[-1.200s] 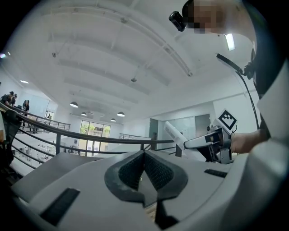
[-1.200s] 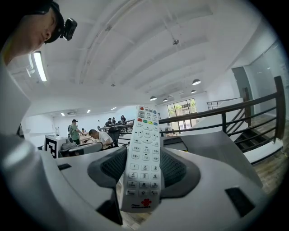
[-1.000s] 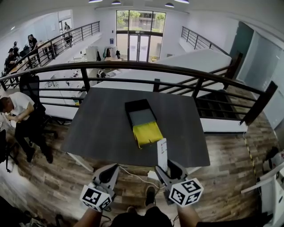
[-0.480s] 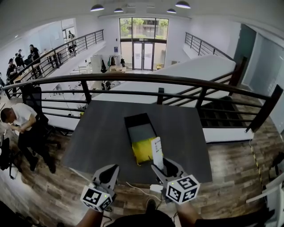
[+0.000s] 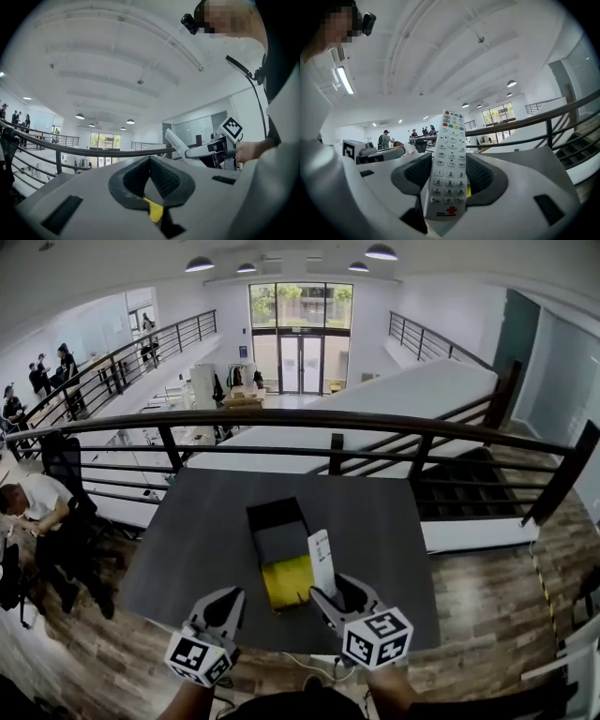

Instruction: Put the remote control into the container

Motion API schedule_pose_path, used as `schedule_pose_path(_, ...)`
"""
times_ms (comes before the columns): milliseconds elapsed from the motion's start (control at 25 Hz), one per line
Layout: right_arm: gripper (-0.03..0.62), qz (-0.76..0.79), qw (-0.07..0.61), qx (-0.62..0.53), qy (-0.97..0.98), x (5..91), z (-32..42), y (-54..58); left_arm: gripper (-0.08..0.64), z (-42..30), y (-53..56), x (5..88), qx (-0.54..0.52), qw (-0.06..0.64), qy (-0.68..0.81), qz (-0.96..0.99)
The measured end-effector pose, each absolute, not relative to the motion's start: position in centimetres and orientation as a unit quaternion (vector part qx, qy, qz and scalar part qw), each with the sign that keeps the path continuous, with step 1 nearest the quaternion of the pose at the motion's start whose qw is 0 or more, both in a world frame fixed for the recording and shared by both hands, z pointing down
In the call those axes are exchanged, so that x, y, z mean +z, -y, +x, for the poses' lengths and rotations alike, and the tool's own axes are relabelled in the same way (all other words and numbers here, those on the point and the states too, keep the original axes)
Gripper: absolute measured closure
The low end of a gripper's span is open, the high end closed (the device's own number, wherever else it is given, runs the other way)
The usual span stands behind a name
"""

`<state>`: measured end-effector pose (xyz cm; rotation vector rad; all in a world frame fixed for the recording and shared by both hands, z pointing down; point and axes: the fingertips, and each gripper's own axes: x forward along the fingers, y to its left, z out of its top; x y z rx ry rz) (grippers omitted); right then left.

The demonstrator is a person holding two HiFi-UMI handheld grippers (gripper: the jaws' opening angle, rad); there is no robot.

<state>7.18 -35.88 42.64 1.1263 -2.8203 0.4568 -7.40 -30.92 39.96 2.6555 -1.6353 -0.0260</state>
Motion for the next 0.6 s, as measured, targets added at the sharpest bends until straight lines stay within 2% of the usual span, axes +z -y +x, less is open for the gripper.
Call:
schedule_pose_path(360, 0.362, 0.357, 0.043, 0.152, 0.921, 42.5, 9.8, 40.3, 0.555, -4.8, 35.6, 40.0, 0.002, 0.007, 0.536, 0.844)
schedule_pose_path(600, 0.362, 0.357, 0.051, 0.164, 0.918, 43.0, 9.1, 42.3, 0.555, -5.7, 37.2, 40.6, 0.019, 0.014, 0.537, 0.843)
